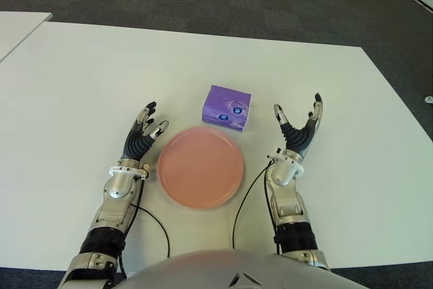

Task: Put the tissue paper into the plate.

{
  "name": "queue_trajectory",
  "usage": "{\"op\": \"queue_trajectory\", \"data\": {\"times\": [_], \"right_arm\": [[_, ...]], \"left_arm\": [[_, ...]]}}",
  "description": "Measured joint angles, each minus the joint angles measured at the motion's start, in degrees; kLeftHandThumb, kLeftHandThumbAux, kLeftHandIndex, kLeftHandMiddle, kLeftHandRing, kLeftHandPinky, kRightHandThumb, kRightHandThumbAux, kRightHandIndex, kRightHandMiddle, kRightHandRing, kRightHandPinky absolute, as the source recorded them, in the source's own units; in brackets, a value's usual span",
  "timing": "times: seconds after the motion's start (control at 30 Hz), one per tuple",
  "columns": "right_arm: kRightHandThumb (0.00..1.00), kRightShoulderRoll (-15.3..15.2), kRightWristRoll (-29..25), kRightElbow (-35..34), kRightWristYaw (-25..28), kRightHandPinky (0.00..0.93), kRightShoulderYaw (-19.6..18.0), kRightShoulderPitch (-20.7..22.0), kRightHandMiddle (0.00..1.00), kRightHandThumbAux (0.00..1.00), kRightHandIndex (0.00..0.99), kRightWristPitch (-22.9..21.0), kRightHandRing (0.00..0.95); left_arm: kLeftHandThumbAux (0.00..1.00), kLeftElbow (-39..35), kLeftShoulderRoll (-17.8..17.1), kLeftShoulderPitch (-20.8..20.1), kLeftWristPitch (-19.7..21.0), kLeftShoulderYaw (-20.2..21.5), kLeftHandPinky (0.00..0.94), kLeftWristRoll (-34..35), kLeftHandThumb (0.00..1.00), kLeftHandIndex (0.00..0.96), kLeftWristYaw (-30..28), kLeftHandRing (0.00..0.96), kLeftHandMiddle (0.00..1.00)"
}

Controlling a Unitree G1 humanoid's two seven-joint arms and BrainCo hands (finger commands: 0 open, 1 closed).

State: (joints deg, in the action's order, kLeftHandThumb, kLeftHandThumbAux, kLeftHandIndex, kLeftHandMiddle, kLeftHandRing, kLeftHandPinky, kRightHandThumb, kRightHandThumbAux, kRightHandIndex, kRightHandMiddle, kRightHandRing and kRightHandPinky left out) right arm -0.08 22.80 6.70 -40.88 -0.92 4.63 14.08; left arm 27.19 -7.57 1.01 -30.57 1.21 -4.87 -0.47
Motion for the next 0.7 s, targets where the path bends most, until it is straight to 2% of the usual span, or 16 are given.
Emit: {"op": "queue_trajectory", "data": {"times": [0.1, 0.2, 0.3, 0.43, 0.57, 0.7], "right_arm": [[0.087, -2.7, 0.1, -2.2, 3.7, 0.010, 0.0, 5.6, 0.000, 0.733, 0.005, 0.5, 0.000], [0.107, -3.3, 0.7, -5.4, 5.9, 0.004, 0.6, 9.4, 0.000, 0.738, 0.009, 0.4, 0.000], [0.147, -3.1, 2.1, -8.7, 8.6, 0.001, 2.1, 10.6, 0.000, 0.730, 0.012, -2.4, 0.000], [0.194, -3.6, 2.5, -9.9, 14.2, 0.000, 3.8, 11.7, 0.000, 0.708, 0.013, -5.2, 0.000], [0.209, -5.7, 3.9, -10.2, 19.4, 0.000, 4.7, 13.1, 0.006, 0.682, 0.015, -7.3, 0.000], [0.219, -9.0, 6.1, -10.5, 23.1, 0.000, 4.9, 14.9, 0.011, 0.634, 0.018, -8.9, 0.000]], "left_arm": [[0.496, 0.0, 0.0, 0.2, 0.0, 0.0, 0.000, 0.4, 0.000, 0.000, 0.0, 0.000, 0.000], [0.495, 0.1, -0.2, 0.4, -0.3, 0.0, 0.000, 0.4, 0.000, 0.000, 0.0, 0.000, 0.000], [0.496, 0.1, -0.2, 0.4, -0.6, 0.0, 0.000, 0.4, 0.000, 0.000, 0.0, 0.000, 0.000], [0.495, 0.2, -0.3, 0.2, -0.9, 0.0, 0.000, 0.4, 0.000, 0.000, -0.1, 0.000, 0.000], [0.489, 0.2, -0.3, 0.1, -1.1, 0.0, 0.000, 0.4, 0.000, 0.000, -0.1, 0.000, 0.000], [0.482, 0.2, -0.4, 0.3, -1.1, 0.0, 0.000, 0.4, 0.000, 0.000, -0.1, 0.000, 0.000]]}}
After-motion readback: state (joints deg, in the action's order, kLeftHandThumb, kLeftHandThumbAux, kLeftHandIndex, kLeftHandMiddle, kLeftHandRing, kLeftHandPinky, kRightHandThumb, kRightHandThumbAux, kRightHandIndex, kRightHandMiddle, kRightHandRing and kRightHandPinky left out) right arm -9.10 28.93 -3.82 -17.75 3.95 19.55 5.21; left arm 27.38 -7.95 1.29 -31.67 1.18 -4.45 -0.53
